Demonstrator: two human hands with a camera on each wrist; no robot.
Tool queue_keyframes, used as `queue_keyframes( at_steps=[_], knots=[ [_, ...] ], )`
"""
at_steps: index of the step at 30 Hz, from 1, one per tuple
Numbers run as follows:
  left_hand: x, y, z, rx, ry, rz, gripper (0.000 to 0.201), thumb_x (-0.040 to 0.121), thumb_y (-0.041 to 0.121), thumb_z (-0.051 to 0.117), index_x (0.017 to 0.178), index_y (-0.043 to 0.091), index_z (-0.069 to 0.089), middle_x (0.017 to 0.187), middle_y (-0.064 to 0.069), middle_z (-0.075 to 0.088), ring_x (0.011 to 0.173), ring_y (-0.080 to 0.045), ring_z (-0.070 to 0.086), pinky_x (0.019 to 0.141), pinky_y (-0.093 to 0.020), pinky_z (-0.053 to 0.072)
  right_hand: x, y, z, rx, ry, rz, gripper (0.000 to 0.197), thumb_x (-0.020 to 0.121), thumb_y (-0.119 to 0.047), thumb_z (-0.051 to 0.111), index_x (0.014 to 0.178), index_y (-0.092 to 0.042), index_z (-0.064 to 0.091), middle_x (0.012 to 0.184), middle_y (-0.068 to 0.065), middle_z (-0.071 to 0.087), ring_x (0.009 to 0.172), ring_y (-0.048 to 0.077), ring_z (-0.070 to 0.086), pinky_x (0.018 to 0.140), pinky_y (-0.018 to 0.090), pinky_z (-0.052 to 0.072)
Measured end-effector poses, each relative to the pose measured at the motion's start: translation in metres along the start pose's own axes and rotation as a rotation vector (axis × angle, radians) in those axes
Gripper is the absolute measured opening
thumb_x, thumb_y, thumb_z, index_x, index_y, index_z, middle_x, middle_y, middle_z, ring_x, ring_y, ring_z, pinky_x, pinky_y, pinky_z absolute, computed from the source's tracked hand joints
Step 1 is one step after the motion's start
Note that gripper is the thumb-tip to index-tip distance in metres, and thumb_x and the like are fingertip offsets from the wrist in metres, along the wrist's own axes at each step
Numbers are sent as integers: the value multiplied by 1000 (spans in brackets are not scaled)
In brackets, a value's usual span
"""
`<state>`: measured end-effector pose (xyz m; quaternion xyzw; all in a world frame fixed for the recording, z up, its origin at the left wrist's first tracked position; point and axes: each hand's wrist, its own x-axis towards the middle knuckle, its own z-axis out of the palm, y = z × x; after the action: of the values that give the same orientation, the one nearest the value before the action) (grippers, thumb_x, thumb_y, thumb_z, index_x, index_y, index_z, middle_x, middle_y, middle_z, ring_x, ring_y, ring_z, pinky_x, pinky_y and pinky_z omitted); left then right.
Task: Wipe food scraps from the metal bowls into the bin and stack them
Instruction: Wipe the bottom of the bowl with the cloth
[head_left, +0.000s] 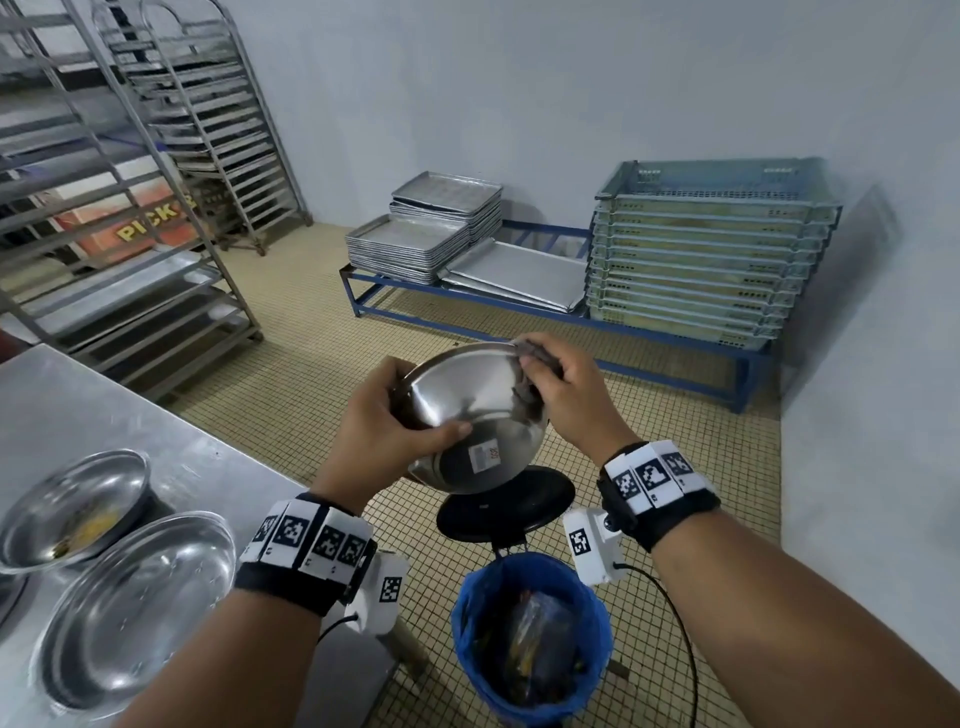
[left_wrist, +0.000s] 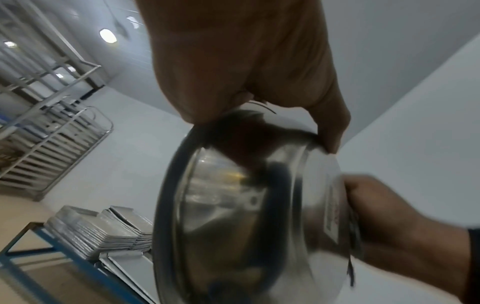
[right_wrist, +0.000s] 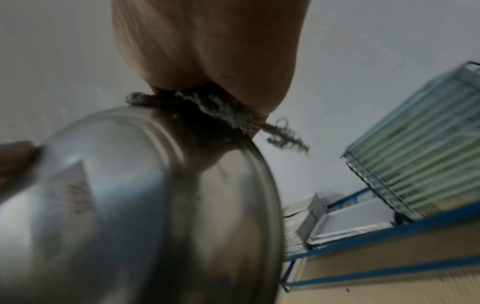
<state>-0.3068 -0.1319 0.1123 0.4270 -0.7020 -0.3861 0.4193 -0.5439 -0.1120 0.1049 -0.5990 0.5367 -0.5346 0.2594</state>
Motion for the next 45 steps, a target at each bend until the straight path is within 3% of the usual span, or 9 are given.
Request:
queue_keyframes(
  at_steps=[4,10,14,18,27,30,35,41,45],
  knots=[
    [1,1,10,-22,-47,9,69,52,43,98,104,18,60,98,-6,74,87,-27,75,67,-47,66,5,-15,6,-55,-91,-159,21,100,-21,56,115,-28,69,104,-5,70,82,15,72,73,34,61],
    [-1,-3,5,-223,32,-4,68,54,35,98,106,13,59,101,-7,74,93,-32,76,63,-38,64,-1,7,-10,83,33,97,18,104,-20,54,109,-30,69,100,-8,69,91,3,65,84,28,48],
    [7,1,5,152,-102,45,78,54,47,101,115,32,55,108,7,70,99,-17,72,78,-37,65,-1,-8,-8,139,-15,38,20,103,-12,56,113,-21,71,86,-12,72,73,8,71,68,32,59],
    [13,8,9,209,-138,89,76,49,56,97,111,40,56,105,11,72,97,-13,72,84,-44,64,3,-20,-4,-55,-30,-160,23,102,-20,58,124,-21,67,113,-8,73,82,9,74,73,31,62],
    [7,4,13,25,-47,111,65,59,18,103,108,21,60,97,10,73,89,-11,72,70,-28,61,-4,-5,-1,-124,65,-157,27,102,-31,52,126,-31,65,111,-11,64,95,11,66,85,38,57],
    [4,3,19,-16,-61,133,67,55,30,103,107,23,61,99,9,73,88,-15,73,71,-31,62,0,-8,7,-301,31,-308,32,101,-34,49,128,-28,65,110,-5,63,95,12,61,84,27,52],
    [1,0,10,-160,33,97,70,53,19,104,109,20,62,103,0,74,96,-20,75,70,-31,63,-8,0,0,6,147,-81,24,106,-18,51,125,-16,66,90,-11,65,73,-4,66,62,12,50],
    [8,0,5,28,-122,89,67,61,26,102,114,26,60,101,5,74,95,-16,74,75,-37,65,4,-2,6,-184,137,-214,23,100,-38,47,116,-37,65,97,-12,67,83,16,69,72,44,59],
    [13,8,6,187,-153,105,80,56,44,99,124,31,59,110,12,71,103,-9,70,88,-40,63,4,-8,6,-384,144,-352,30,98,-35,47,118,-29,68,101,-9,66,87,8,61,76,32,55]
  ],
)
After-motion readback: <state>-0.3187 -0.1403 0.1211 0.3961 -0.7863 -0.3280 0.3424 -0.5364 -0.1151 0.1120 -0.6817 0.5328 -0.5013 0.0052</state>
